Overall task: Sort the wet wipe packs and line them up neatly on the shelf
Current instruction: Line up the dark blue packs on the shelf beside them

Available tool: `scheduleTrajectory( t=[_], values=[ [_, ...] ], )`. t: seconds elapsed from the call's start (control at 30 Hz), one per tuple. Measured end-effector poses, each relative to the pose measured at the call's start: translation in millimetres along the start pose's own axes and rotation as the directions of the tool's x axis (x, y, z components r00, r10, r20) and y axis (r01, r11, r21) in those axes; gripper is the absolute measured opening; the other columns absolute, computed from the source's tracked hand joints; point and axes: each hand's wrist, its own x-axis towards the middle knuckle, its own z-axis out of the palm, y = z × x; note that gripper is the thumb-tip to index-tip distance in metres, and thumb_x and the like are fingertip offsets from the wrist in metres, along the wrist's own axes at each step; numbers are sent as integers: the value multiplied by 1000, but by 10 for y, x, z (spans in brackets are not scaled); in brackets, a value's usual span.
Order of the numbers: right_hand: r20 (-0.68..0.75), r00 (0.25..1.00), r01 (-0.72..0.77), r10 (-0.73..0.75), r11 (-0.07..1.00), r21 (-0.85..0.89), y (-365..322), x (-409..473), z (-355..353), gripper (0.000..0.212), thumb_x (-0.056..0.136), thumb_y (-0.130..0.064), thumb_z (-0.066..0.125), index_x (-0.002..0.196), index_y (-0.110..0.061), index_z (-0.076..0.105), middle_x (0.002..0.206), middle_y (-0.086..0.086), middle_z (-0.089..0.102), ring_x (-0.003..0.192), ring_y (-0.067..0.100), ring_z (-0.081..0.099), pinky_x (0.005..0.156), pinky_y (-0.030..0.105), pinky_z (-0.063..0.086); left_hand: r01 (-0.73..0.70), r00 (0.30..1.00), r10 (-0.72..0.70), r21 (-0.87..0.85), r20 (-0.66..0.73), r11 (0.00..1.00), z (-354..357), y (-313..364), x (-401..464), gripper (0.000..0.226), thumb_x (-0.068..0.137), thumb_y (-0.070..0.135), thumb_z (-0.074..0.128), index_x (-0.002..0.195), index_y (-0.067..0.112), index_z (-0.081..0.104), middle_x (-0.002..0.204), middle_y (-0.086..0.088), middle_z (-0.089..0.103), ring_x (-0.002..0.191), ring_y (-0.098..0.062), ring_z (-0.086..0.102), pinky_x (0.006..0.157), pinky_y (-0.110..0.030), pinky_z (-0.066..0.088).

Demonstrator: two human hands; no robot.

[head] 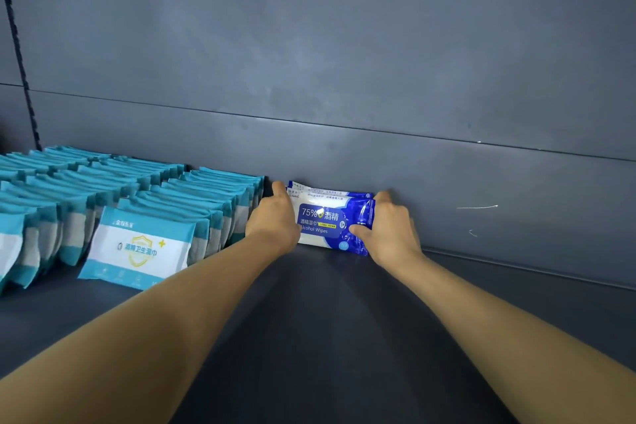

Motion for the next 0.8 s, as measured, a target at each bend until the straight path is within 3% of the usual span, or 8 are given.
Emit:
scheduleTrajectory(
  t=[0.17, 0.37, 0.63, 0.8],
  values=[
    [23, 1000, -17, 18, 999, -43, -7, -87, -102, 55, 87, -35, 65, 123, -8, 35, 126, 12, 52, 113, 33, 53, 74, 34, 41, -20, 999, 19, 50, 30, 999, -101, 40, -127, 64, 82, 11, 69, 130, 9, 26, 129, -18, 47, 118, -34, 50, 90, -38, 44],
    [41, 991, 135, -130, 983, -127, -107, -354, -424, 61, 86, -30, 64, 136, -11, 35, 136, 8, 41, 128, 26, 33, 100, 37, 39, -159, 987, 153, 226, 44, 961, -508, 136, -430, 52, 85, 15, 63, 130, 11, 36, 131, -13, 41, 120, -31, 45, 87, -40, 44],
    [52, 991, 131, -123, 971, -200, -553, -1350, -797, 49, 87, -31, 62, 129, -10, 45, 129, 11, 47, 122, 28, 41, 98, 37, 41, -346, 938, 333, 286, 96, 894, -1166, 1, -1250, 31, 88, 24, 54, 118, 17, 49, 118, -7, 58, 109, -31, 54, 74, -33, 37],
    [21, 996, 90, -88, 983, -157, -896, -2169, -851, 42, 87, -29, 64, 122, -10, 51, 125, 13, 49, 117, 30, 48, 95, 39, 43, -468, 881, 436, 202, 183, 860, -1406, -303, -1931, 30, 89, 36, 56, 115, 22, 53, 114, -3, 62, 110, -29, 56, 84, -37, 44]
  ],
)
